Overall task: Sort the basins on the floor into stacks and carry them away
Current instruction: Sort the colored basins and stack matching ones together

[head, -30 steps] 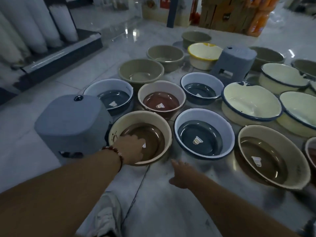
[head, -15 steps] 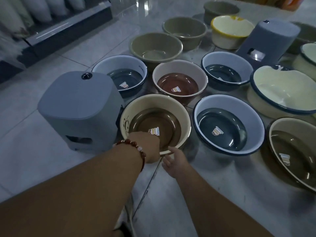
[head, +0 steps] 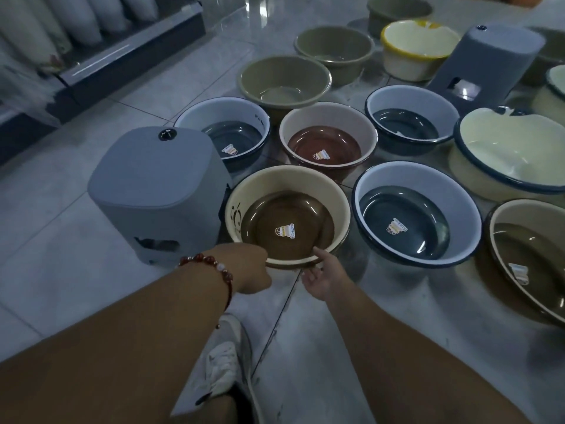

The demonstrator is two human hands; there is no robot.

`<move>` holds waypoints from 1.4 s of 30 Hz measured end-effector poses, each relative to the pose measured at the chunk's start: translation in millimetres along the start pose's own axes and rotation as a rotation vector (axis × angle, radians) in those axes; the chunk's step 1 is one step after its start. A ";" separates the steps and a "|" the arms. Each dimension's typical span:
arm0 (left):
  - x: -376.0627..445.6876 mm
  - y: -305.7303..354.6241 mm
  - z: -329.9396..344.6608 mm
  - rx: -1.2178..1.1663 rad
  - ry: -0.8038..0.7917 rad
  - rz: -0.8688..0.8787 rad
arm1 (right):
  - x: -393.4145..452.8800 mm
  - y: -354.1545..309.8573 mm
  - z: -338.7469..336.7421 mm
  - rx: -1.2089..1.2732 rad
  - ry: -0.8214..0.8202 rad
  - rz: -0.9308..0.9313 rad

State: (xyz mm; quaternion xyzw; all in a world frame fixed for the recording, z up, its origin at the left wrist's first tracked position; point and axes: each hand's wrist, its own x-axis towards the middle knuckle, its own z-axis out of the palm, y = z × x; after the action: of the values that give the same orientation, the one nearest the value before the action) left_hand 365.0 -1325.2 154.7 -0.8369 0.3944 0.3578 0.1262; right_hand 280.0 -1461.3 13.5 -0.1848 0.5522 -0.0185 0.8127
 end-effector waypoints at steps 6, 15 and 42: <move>-4.7 -14.1 -10.9 0.007 0.069 -0.024 | -31.0 -4.1 -4.9 -0.162 0.211 0.018; -23.0 2.9 -21.7 0.039 0.059 -0.021 | -142.4 -53.1 -112.4 -0.235 0.260 -0.097; -60.0 507.7 24.6 -0.378 0.020 0.701 | -386.2 -50.6 -586.6 0.141 1.075 -0.523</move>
State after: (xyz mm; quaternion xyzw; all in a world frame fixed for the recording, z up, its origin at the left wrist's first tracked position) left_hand -54.3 -1612.5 215.2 -0.6636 0.5845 0.4372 -0.1638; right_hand -392.2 -1582.2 185.0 -0.2248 0.8195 -0.3451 0.3986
